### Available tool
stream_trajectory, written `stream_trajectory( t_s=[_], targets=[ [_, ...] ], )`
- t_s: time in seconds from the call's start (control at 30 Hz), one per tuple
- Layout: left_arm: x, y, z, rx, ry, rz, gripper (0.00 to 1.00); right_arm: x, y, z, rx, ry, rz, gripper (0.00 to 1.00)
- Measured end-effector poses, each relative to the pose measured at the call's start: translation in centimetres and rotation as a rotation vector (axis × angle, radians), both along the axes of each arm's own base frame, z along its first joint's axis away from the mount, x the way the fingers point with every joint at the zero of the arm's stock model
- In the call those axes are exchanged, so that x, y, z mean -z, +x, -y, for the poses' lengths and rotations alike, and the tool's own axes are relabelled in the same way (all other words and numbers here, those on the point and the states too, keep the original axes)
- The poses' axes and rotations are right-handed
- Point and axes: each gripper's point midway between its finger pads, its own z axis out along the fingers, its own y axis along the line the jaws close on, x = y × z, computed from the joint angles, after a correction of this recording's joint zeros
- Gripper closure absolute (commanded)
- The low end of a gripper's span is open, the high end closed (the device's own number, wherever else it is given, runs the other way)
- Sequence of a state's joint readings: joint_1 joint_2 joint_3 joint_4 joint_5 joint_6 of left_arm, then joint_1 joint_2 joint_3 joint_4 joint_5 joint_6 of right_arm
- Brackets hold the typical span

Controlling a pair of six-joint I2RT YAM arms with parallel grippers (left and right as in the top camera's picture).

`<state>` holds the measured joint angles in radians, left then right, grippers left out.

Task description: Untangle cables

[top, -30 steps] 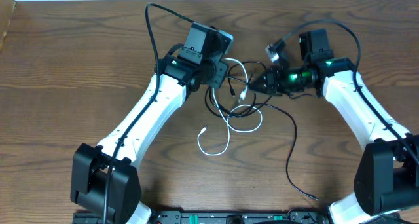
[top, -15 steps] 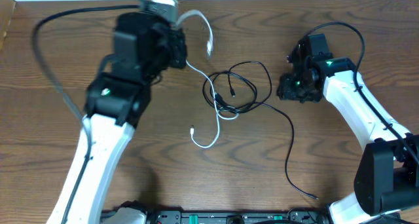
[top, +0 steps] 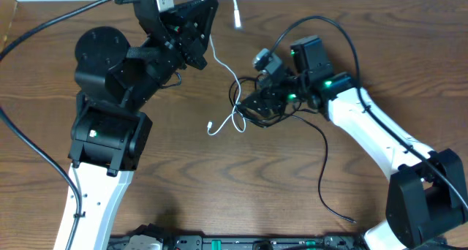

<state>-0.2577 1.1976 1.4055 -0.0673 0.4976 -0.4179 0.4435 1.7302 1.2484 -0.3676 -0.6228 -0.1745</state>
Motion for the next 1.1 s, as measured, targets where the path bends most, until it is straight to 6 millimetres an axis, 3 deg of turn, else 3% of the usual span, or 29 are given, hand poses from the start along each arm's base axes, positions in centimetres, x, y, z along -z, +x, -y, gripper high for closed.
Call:
stream_trajectory(
  t_s=[0.2, 0.23, 0.33, 0.37, 0.4, 0.47, 0.57, 0.67, 0.73, 0.83, 0.9, 0.93, 0.97, 1.03, 1.1],
  targets=[
    [-0.7, -0.9, 0.6, 0.058, -0.046, -0.007, 0.93, -1.8, 2.4, -1.7, 0.042, -0.003, 0.185, 0.24],
    [-0.9, -1.1, 0.6, 0.062, -0.048, -0.005, 0.93, -2.2, 2.9, -1.9, 0.06, -0.004, 0.214, 0.28],
    [-1.5, -1.8, 0.6, 0.07, -0.054, 0.01, 0.93, -3.9, 4.4, -2.4, 0.111, 0.029, 0.298, 0.55],
    [-1.7, -2.1, 0.5, 0.072, -0.057, 0.013, 0.93, -4.4, 4.7, -2.5, 0.123, 0.041, 0.317, 0.76],
    [-1.9, -2.4, 0.5, 0.077, -0.059, 0.02, 0.93, -4.5, 4.9, -2.5, 0.138, 0.047, 0.315, 0.84],
    [-2.0, -2.5, 0.5, 0.078, -0.06, 0.022, 0.93, -4.4, 5.0, -2.4, 0.155, 0.046, 0.305, 0.96],
    [-1.5, -2.5, 0.5, 0.078, -0.052, -0.001, 0.93, -3.8, 5.2, -1.8, 0.195, 0.02, 0.277, 0.99],
    [0.8, -2.3, 0.4, 0.069, 0.001, -0.071, 0.93, -1.7, 5.8, 0.4, 0.313, -0.1, 0.236, 0.99],
    [4.3, -2.2, -0.3, 0.036, 0.066, -0.2, 0.93, -0.2, 6.6, 3.4, 0.448, -0.234, 0.231, 0.99],
    [11.4, -2.2, -4.1, -0.147, 0.204, -0.467, 0.93, -0.3, 8.8, 8.4, 0.674, -0.39, 0.311, 0.99],
    [14.6, -2.5, -6.6, -0.264, 0.284, -0.584, 0.93, -2.4, 11.1, 12.2, 0.838, -0.43, 0.415, 0.99],
    [15.9, -2.5, -7.7, -0.321, 0.325, -0.632, 0.93, -3.0, 11.6, 12.9, 0.872, -0.436, 0.442, 0.99],
    [16.8, -2.2, -8.4, -0.359, 0.353, -0.658, 0.93, -4.9, 12.7, 14.6, 0.935, -0.444, 0.518, 0.99],
    [17.7, -1.8, -9.0, -0.394, 0.385, -0.682, 0.93, -7.0, 13.3, 16.0, 0.985, -0.457, 0.595, 0.99],
    [18.5, -1.3, -9.5, -0.421, 0.414, -0.698, 0.93, -11.6, 13.9, 16.9, 1.041, -0.42, 0.74, 0.99]
  ],
)
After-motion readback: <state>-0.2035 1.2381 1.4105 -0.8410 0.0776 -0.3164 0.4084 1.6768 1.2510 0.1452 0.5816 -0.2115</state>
